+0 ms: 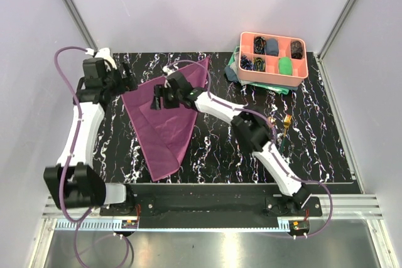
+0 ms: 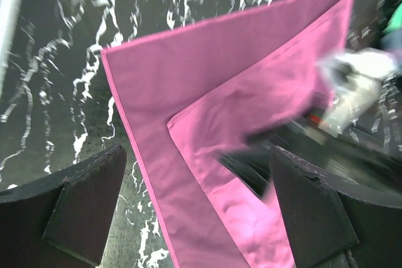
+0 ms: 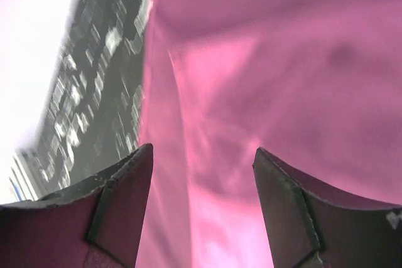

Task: Fold the napkin, place the utensils inside, and roll it up
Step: Fold the napkin

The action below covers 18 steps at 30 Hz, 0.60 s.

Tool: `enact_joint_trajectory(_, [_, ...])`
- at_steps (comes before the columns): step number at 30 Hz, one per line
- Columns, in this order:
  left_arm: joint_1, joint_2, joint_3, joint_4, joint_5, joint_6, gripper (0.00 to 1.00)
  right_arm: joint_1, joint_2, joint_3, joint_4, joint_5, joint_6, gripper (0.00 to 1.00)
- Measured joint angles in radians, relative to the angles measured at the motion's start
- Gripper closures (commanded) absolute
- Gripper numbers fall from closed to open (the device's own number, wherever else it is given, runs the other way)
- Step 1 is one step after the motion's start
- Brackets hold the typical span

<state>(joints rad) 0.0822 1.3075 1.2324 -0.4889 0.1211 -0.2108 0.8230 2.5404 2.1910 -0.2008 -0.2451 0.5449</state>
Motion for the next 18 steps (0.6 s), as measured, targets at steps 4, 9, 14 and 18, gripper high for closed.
enact_joint_trajectory(4, [0.000,0.138,0.000,0.016,0.011,0.009,0.17,-0.013,-0.293,-0.355,0.000,0.035,-0.062,0.26])
enact_joint_trajectory(9, [0.001,0.315,0.000,0.018,0.023,0.001,0.28,-0.091,-0.752,-0.749,0.039,0.047,-0.097,0.25])
enact_joint_trajectory(14, [0.002,0.461,0.012,0.021,0.061,-0.012,0.36,-0.209,-1.152,-1.026,0.061,0.098,-0.121,0.24])
enact_joint_trajectory(18, [0.002,0.536,0.037,0.024,0.065,-0.023,0.39,-0.207,-1.328,-1.133,0.005,0.132,-0.140,0.24])
